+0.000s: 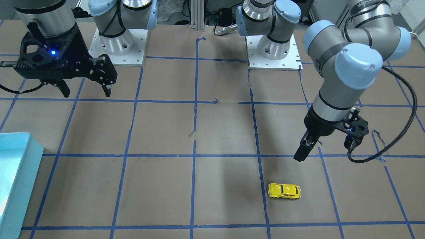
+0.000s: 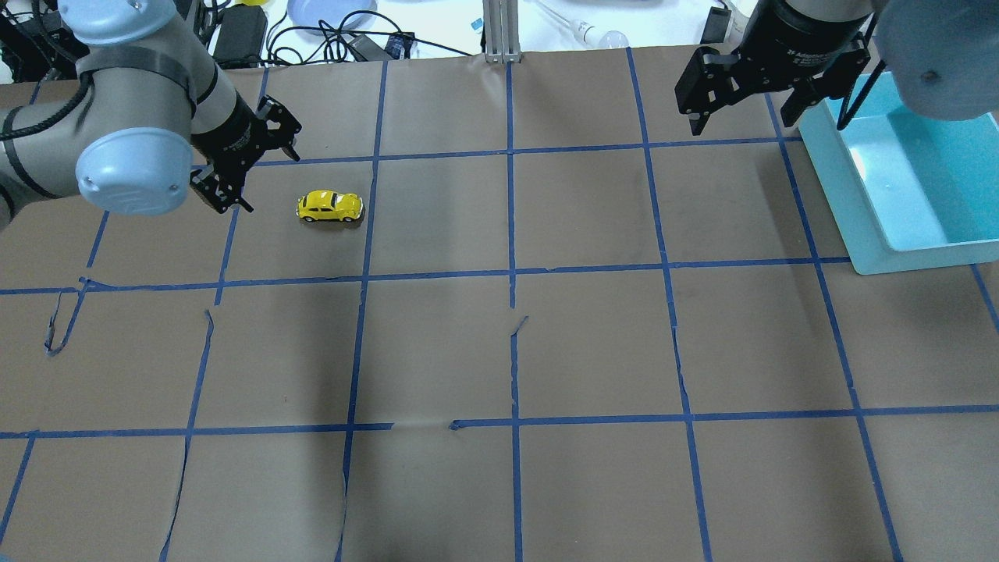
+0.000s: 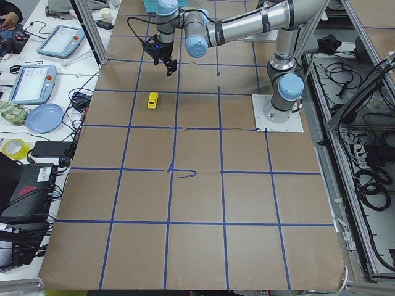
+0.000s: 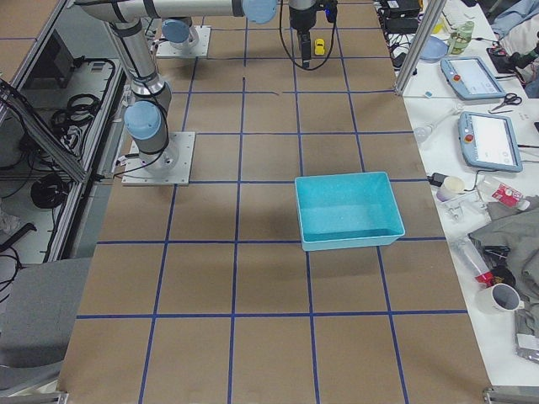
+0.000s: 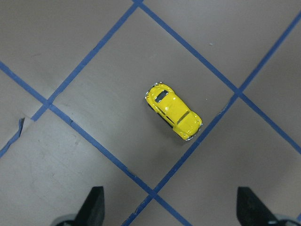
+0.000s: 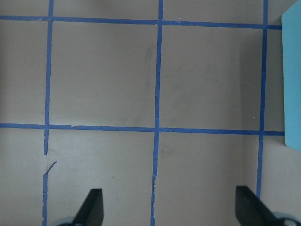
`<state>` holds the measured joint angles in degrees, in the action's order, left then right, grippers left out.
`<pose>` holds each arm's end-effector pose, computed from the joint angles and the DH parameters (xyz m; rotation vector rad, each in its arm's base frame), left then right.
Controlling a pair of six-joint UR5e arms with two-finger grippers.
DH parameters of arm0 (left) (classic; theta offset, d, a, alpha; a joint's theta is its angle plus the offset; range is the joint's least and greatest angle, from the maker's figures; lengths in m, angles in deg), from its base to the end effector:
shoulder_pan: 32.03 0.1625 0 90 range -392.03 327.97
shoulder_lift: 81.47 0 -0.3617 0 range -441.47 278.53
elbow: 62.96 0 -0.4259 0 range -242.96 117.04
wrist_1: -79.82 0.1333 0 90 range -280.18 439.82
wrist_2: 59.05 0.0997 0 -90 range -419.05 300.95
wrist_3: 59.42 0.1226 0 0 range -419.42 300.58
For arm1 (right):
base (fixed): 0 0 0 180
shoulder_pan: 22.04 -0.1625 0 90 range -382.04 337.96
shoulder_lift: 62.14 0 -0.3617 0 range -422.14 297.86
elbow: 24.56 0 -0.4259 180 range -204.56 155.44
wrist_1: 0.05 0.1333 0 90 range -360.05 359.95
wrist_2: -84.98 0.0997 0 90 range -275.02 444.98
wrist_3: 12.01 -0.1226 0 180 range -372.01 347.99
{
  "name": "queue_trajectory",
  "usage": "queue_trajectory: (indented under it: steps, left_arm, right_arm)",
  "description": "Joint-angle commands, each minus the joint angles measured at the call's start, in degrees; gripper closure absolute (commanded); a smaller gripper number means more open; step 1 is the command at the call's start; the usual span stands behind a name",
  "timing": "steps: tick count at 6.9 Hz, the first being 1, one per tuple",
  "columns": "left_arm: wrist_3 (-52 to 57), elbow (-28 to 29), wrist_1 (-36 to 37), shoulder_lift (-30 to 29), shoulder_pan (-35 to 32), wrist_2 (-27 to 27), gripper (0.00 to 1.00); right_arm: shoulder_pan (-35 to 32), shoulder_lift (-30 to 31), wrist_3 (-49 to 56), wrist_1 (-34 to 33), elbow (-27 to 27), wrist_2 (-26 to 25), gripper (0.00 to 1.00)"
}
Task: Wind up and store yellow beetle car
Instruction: 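Lower the left gripper onto the yellow beetle car and grasp it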
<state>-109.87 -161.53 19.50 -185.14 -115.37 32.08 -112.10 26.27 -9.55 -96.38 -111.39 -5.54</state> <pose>-0.0611 -0.6056 0.2441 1.4860 -2.7264 0.1987 0.1328 -0.5513 0.4281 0.0677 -3.1215 0.2155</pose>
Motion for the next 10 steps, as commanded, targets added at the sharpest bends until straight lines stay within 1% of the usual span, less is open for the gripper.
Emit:
queue_trajectory:
  steps: [1, 2, 4, 6, 9, 10]
  left_arm:
    - [-14.62, 0.74, 3.10, -6.16, 0.28, -1.56, 0.00]
    - [-15.46, 3.97, 3.19, -9.58, 0.28, -3.13, 0.00]
    - [-19.59, 9.25, 3.19, -16.00, 0.20, -3.24, 0.00]
    - [-20.13, 9.55, 3.19, -19.01, 0.20, -2.80, 0.00]
    - [-20.48, 9.89, 3.28, -20.95, 0.20, -2.54, 0.00]
    - [-23.01, 10.15, 3.19, -21.30, 0.20, -2.54, 0.26]
  right_arm:
    - [-0.03, 0.00, 0.00, 0.00, 0.00, -0.01, 0.00]
    - [-0.12, 0.00, 0.00, 0.00, -0.09, -0.01, 0.00]
    - [-0.03, 0.00, 0.00, 0.00, -0.09, -0.01, 0.00]
    - [-0.03, 0.00, 0.00, 0.00, -0.09, 0.08, 0.00]
    - [-0.03, 0.00, 0.00, 0.00, -0.09, 0.08, 0.00]
    - [-0.03, 0.00, 0.00, 0.00, -0.09, 0.16, 0.00]
